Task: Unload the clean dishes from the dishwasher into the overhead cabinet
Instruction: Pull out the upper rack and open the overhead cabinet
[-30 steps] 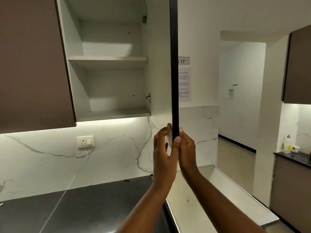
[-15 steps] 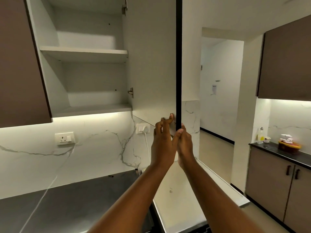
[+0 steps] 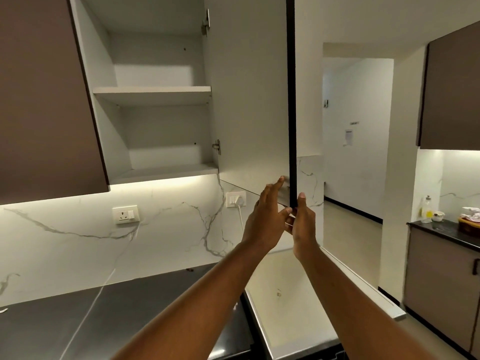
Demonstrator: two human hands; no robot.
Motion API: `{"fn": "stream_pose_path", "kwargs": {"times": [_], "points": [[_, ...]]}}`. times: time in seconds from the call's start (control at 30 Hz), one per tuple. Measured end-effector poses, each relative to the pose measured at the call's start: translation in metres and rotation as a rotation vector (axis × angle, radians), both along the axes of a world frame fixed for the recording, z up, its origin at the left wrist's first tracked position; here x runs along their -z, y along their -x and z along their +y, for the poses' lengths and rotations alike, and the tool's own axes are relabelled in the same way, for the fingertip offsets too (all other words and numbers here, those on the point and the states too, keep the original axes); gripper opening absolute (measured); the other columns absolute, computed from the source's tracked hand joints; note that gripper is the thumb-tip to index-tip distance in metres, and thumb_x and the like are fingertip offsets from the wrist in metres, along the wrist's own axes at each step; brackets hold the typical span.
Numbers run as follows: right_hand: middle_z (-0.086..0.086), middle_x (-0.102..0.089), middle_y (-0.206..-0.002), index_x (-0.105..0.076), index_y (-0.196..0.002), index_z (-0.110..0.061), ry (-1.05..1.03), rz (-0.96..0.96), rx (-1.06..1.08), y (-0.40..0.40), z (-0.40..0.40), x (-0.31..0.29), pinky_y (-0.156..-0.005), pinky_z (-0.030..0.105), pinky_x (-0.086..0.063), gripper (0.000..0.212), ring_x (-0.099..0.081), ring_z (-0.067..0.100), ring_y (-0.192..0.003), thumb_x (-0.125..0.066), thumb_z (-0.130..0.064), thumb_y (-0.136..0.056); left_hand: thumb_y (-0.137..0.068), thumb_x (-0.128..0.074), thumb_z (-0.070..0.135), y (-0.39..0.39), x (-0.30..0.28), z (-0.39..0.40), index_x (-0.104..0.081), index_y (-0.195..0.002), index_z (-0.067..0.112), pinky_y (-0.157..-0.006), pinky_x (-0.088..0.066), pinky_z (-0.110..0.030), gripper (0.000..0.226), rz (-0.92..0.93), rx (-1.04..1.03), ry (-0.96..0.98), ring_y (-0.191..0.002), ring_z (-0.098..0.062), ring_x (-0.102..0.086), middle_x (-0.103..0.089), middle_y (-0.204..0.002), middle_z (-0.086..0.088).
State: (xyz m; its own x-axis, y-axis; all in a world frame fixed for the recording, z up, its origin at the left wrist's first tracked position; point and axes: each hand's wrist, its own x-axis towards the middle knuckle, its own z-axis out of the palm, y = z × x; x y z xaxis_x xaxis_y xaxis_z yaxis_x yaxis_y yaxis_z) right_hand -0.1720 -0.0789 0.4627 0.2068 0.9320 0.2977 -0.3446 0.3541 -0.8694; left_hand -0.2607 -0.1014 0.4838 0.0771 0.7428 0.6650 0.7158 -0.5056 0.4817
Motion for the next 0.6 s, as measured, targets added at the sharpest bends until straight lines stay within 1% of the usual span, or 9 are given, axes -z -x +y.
{"fn": "stream_pose_path", "kwargs": {"times": [0.03,0.1,0.13,0.2,0.27,0.4,0.43,0.5,0.6], "points": [[0.003,-0.068,-0.099,-0.058,-0.132,-0.010,-0.013,0.013,-0.004,0.001,-0.001,0.001,-0.060,0.022,-0.056,0.057,-0.072,0.014,-0.075,-0.029,-0.050,-0.104,-0.097,-0.055,0.032,0.004,0.004,-0.003,-0.017,-0.147,0.045,-0.103,-0.048,-0.046,0.064,0.008,-0.007,-0.005,-0.137,-0.023,-0.044,-0.025,-0.160,0.003],[0.008,-0.068,-0.121,-0.053,-0.138,-0.012,-0.043,0.043,-0.014,0.002,-0.003,0.003,-0.064,0.025,-0.060,0.061,-0.076,0.020,-0.078,-0.027,-0.053,-0.102,-0.097,-0.054,0.036,0.013,0.012,-0.010,-0.025,-0.147,0.040,-0.108,-0.043,-0.046,0.058,0.031,-0.032,-0.013,-0.138,-0.020,-0.042,-0.031,-0.158,0.005],[0.011,-0.068,-0.125,-0.049,-0.142,-0.013,-0.053,0.058,-0.027,0.003,-0.004,0.005,-0.067,0.029,-0.062,0.062,-0.076,0.025,-0.082,-0.027,-0.055,-0.102,-0.096,-0.054,0.039,0.018,0.017,-0.014,-0.029,-0.146,0.037,-0.109,-0.041,-0.046,0.056,0.040,-0.043,-0.014,-0.138,-0.019,-0.042,-0.035,-0.155,0.005],[0.014,-0.069,-0.122,-0.036,-0.150,-0.019,-0.049,0.086,-0.072,0.009,-0.010,0.009,-0.071,0.034,-0.062,0.064,-0.074,0.032,-0.087,-0.027,-0.058,-0.099,-0.095,-0.055,0.044,0.029,0.024,-0.021,-0.034,-0.144,0.034,-0.109,-0.041,-0.045,0.054,0.051,-0.073,0.006,-0.136,-0.019,-0.044,-0.040,-0.152,0.005],[0.016,-0.069,-0.122,-0.024,-0.154,-0.026,-0.041,0.103,-0.108,0.018,-0.018,0.015,-0.071,0.036,-0.062,0.069,-0.073,0.037,-0.091,-0.030,-0.060,-0.094,-0.094,-0.055,0.047,0.040,0.028,-0.026,-0.036,-0.143,0.033,-0.109,-0.041,-0.046,0.054,0.059,-0.103,0.025,-0.135,-0.020,-0.044,-0.040,-0.151,0.003],[0.015,-0.067,-0.125,-0.025,-0.153,-0.028,-0.045,0.078,-0.123,0.029,-0.026,0.022,-0.069,0.037,-0.062,0.055,-0.073,0.035,-0.091,-0.032,-0.050,-0.102,-0.094,-0.055,0.048,0.066,0.029,-0.039,-0.035,-0.142,0.033,-0.111,-0.039,-0.046,0.054,0.087,-0.164,0.052,-0.138,-0.023,-0.040,-0.036,-0.153,0.000],[0.014,-0.067,-0.125,-0.025,-0.153,-0.028,-0.034,0.058,-0.112,0.033,-0.028,0.024,-0.068,0.037,-0.062,0.055,-0.074,0.033,-0.089,-0.033,-0.048,-0.103,-0.093,-0.054,0.050,0.074,0.028,-0.044,-0.035,-0.142,0.032,-0.111,-0.038,-0.046,0.056,0.086,-0.183,0.052,-0.138,-0.022,-0.040,-0.037,-0.153,0.000],[0.014,-0.066,-0.125,-0.023,-0.154,-0.027,-0.002,-0.050,-0.012,0.044,-0.032,0.025,-0.067,0.038,-0.062,0.057,-0.074,0.030,-0.084,-0.034,-0.050,-0.103,-0.092,-0.053,0.054,0.087,0.025,-0.055,-0.035,-0.143,0.031,-0.112,-0.035,-0.043,0.058,0.075,-0.224,0.028,-0.139,-0.020,-0.039,-0.038,-0.153,0.002],[0.012,-0.067,-0.121,-0.028,-0.150,-0.026,-0.027,-0.314,0.163,0.076,-0.056,0.027,-0.072,0.039,-0.062,0.061,-0.072,0.021,-0.083,-0.036,-0.057,-0.098,-0.092,-0.050,0.058,0.109,0.024,-0.079,-0.035,-0.144,0.027,-0.114,-0.030,-0.044,0.062,0.095,-0.311,-0.056,-0.143,-0.019,-0.031,-0.036,-0.153,0.002]]}}
